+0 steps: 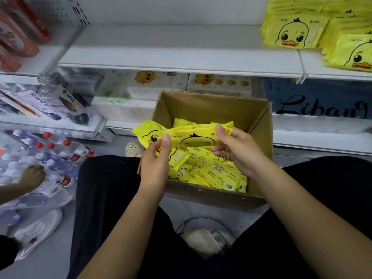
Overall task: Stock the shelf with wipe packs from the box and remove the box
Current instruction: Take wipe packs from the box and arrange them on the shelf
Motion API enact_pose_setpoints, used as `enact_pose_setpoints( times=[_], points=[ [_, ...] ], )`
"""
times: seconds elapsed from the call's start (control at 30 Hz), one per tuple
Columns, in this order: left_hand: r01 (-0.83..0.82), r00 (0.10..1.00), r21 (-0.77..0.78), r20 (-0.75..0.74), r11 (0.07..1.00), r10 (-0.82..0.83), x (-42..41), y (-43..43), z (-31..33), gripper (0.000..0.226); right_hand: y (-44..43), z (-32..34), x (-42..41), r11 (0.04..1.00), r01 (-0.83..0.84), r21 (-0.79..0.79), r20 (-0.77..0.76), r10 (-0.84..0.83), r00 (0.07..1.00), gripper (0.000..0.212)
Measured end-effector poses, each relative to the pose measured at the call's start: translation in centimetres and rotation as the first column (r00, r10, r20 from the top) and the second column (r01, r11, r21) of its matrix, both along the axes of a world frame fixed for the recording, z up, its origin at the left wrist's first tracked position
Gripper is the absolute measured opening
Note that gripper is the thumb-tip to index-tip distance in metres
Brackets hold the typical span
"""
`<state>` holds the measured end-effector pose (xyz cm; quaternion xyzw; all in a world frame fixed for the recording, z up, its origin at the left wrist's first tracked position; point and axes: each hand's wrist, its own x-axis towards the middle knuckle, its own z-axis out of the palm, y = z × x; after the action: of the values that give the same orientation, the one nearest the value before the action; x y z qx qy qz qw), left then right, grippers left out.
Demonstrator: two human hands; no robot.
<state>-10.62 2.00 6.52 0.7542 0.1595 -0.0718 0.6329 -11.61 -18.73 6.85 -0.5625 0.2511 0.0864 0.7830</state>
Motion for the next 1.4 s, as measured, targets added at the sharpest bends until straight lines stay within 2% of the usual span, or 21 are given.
enact_pose_setpoints(
  times=[0.03, 0.1, 0.23, 0.3, 0.37, 0.43, 0.57, 0.63, 0.7, 0.73, 0.83, 0.9, 1.0, 1.1, 1.17, 1.23, 1.33, 1.37, 1.4],
  points=[
    [0.039, 0.999, 0.055, 0.035, 0.998, -0.041, -0.1, -0.2, 0.2, 0.083, -0.1, 0.0, 0.0, 1.0, 0.005, 0.025, -0.054, -0.003, 0.999, 0.1],
    [0.083, 0.992, 0.133, 0.081, 0.988, -0.094, 0.0, -0.4, 0.4, 0.071, -0.2, 0.3, 0.0, 0.999, 0.006, 0.047, -0.143, 0.001, 0.99, 0.105],
    [0.112, 0.978, 0.143, 0.162, 0.983, -0.134, 0.8, -0.8, 0.2, 0.061, -0.8, 0.6, 0.0, 0.995, -0.096, -0.041, -0.216, 0.085, 0.973, 0.064],
    [0.129, 0.978, 0.087, 0.156, 0.988, -0.141, 1.3, -1.1, 0.5, 0.046, -1.3, 0.7, -0.2, 0.978, -0.154, -0.142, -0.21, 0.122, 0.97, 0.06],
    [0.149, 0.977, 0.048, 0.146, 0.988, -0.154, 1.6, -1.4, 0.7, 0.036, -1.9, 0.8, -0.1, 0.934, -0.194, -0.301, -0.182, 0.144, 0.973, 0.065],
    [0.157, 0.982, 0.006, 0.108, 0.988, -0.156, 2.0, -1.9, 0.9, 0.044, -2.7, 0.7, 0.3, 0.888, -0.187, -0.42, -0.147, 0.137, 0.98, 0.07],
    [0.156, 0.985, -0.158, -0.052, 0.975, -0.166, 3.4, -3.0, 2.0, 0.064, -3.9, 0.6, 1.3, 0.876, -0.132, -0.463, -0.085, 0.104, 0.991, 0.06],
    [0.153, 0.983, -0.141, -0.079, 0.978, -0.165, 4.2, -3.7, 2.3, 0.074, -4.4, 0.7, 1.7, 0.872, -0.105, -0.479, -0.059, 0.088, 0.994, 0.057],
    [0.154, 0.986, -0.101, -0.051, 0.983, -0.16, 4.7, -4.5, 2.6, 0.088, -5.2, 1.0, 2.2, 0.874, -0.045, -0.484, -0.013, 0.045, 0.999, 0.057],
    [0.155, 0.987, -0.102, -0.034, 0.983, -0.159, 5.0, -5.0, 2.5, 0.086, -5.6, 1.3, 2.5, 0.88, -0.003, -0.475, 0.015, 0.011, 1.0, 0.056],
    [0.174, 0.985, -0.112, 0.015, 0.978, -0.173, 5.6, -6.9, 3.4, 0.048, -7.2, 2.0, 3.8, 0.893, 0.123, -0.434, 0.063, -0.107, 0.992, 0.05],
    [0.184, 0.983, -0.135, 0.033, 0.973, -0.182, 6.3, -8.4, 4.2, 0.043, -8.3, 2.4, 4.8, 0.895, 0.184, -0.406, 0.079, -0.166, 0.983, 0.049],
    [0.194, 0.981, -0.132, 0.04, 0.972, -0.19, 7.2, -10.8, 5.2, 0.046, -10.2, 3.0, 6.5, 0.898, 0.2, -0.392, 0.1, -0.175, 0.98, 0.049],
    [0.219, 0.974, -0.192, -0.022, 0.957, -0.227, 8.3, -12.8, 5.3, 0.047, -12.4, 3.5, 8.5, 0.934, 0.202, -0.294, 0.095, -0.181, 0.979, 0.047],
    [0.24, 0.965, -0.229, -0.048, 0.943, -0.257, 8.9, -13.8, 4.7, 0.052, -14.0, 3.1, 9.7, 0.942, 0.2, -0.269, 0.059, -0.191, 0.98, 0.062],
    [0.231, 0.971, -0.154, -0.028, 0.961, -0.238, 9.5, -14.4, 3.8, 0.07, -15.1, 2.5, 10.6, 0.95, 0.177, -0.255, 0.048, -0.171, 0.984, 0.077],
    [0.204, 0.978, -0.051, 0.052, 0.978, -0.201, 10.1, -15.3, 3.0, 0.083, -16.4, 1.6, 11.4, 0.976, 0.146, -0.162, 0.062, -0.138, 0.989, 0.097],
    [0.195, 0.979, -0.039, 0.074, 0.98, -0.192, 10.4, -15.7, 3.1, 0.081, -16.6, 1.4, 11.6, 0.971, 0.15, -0.186, 0.082, -0.137, 0.987, 0.091],
    [0.183, 0.979, -0.025, 0.094, 0.983, -0.18, 10.8, -16.1, 3.3, 0.075, -16.8, 1.4, 11.8, 0.952, 0.156, -0.262, 0.127, -0.126, 0.984, 0.075]
  ],
)
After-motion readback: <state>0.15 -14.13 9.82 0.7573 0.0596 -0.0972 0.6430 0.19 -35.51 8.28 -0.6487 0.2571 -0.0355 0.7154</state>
